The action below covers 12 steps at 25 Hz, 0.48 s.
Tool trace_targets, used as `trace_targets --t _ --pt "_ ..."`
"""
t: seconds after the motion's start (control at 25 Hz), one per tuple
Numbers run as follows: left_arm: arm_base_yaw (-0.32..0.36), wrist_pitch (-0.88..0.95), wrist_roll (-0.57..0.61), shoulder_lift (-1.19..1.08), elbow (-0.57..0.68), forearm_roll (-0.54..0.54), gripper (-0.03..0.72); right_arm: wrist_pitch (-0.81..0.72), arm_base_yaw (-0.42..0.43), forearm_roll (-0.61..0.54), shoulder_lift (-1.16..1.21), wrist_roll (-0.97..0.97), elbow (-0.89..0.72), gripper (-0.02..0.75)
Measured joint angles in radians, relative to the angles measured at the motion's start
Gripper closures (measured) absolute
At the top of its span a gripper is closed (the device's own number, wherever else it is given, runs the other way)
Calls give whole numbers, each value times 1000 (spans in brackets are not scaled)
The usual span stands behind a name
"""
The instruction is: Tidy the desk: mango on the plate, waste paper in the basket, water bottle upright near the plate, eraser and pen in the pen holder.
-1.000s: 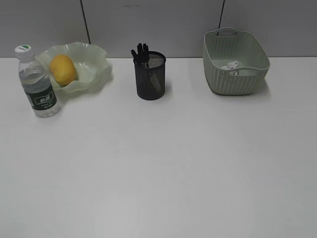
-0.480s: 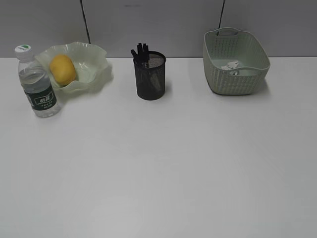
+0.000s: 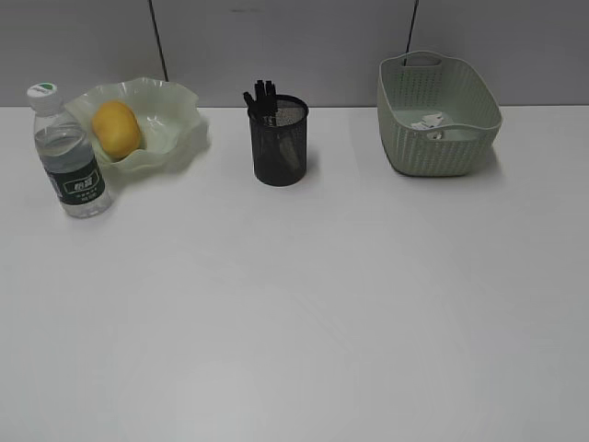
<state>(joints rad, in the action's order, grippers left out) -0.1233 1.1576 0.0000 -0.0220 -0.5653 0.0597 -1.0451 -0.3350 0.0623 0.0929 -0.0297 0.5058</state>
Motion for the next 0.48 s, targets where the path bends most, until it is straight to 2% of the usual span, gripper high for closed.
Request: trace_targets --t 0.2,0.48 --pt "0 -75 0 0 34 17 211 0 0 -1 0 0 0 194" --pt "0 -88 0 0 42 17 211 0 0 -1 0 0 0 195"
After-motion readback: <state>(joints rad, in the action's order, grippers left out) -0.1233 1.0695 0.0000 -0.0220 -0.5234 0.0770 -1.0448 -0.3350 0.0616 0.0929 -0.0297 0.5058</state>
